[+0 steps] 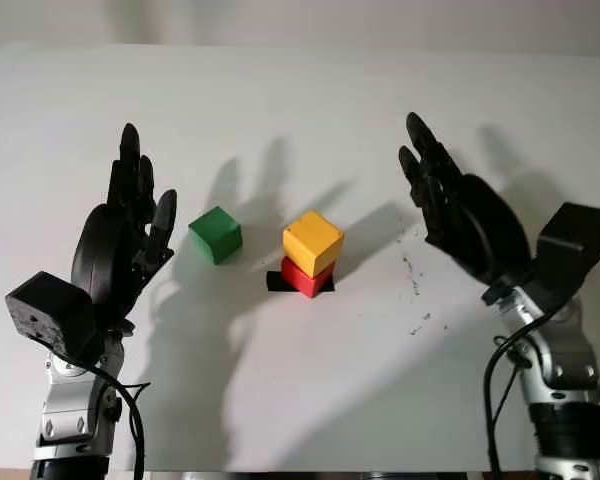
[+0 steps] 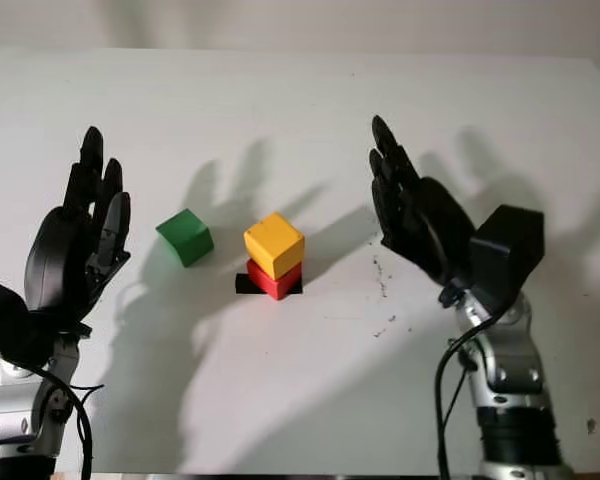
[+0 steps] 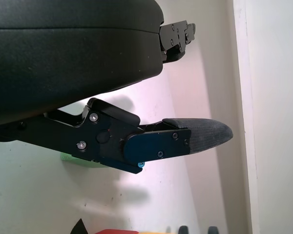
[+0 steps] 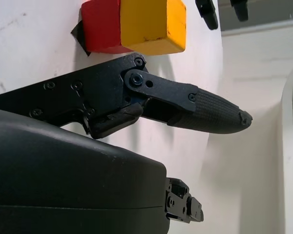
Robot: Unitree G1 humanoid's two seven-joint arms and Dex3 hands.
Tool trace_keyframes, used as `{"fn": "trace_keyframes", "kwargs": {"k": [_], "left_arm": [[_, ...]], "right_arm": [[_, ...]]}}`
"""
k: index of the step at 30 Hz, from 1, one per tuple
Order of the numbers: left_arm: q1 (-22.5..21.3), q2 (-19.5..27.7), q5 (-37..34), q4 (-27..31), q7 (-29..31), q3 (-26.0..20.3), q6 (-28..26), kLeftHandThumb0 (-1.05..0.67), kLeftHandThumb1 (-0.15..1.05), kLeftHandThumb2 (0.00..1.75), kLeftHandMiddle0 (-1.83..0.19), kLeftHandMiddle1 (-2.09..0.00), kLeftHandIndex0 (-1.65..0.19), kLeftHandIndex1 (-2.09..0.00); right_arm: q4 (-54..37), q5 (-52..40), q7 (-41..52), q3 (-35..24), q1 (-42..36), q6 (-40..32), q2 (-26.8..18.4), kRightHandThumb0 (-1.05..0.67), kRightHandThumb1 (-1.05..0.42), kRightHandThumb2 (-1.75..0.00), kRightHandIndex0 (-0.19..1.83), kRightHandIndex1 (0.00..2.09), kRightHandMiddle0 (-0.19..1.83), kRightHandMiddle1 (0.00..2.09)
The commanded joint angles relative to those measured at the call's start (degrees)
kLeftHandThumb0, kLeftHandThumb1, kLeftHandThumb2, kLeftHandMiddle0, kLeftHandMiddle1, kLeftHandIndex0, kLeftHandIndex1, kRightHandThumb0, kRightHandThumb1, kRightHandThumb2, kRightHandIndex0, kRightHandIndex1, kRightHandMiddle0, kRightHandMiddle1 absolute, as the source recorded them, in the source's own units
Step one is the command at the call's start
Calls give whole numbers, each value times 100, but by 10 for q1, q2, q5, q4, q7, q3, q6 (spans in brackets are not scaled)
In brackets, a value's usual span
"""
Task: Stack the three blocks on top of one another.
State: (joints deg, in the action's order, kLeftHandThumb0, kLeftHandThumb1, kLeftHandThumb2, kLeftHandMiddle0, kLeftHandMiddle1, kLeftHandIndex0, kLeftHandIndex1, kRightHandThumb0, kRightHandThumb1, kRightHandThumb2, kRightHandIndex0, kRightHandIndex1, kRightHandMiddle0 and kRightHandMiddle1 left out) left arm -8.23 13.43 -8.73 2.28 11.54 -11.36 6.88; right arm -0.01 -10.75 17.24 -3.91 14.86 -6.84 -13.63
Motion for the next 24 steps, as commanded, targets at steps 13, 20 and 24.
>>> {"fn": "trace_keyframes", "kwargs": {"k": [13,20,24], "left_arm": [[-20,34,11,0,2,-9,-25,-79,105,45,18,-1,19,0],[-69,129,50,-11,37,-20,-15,-74,105,28,-11,-10,-3,-10],[-120,252,123,-15,101,-1,-25,-72,103,10,-15,-7,-19,-13]], "right_arm": [[-2,18,-49,23,-22,22,70,-81,-105,-89,-19,0,-19,0],[-11,22,-66,21,-21,22,82,-81,-105,-87,-19,0,-19,0],[1,10,-51,11,-16,40,78,-81,-105,-87,-19,0,-19,0]]}}
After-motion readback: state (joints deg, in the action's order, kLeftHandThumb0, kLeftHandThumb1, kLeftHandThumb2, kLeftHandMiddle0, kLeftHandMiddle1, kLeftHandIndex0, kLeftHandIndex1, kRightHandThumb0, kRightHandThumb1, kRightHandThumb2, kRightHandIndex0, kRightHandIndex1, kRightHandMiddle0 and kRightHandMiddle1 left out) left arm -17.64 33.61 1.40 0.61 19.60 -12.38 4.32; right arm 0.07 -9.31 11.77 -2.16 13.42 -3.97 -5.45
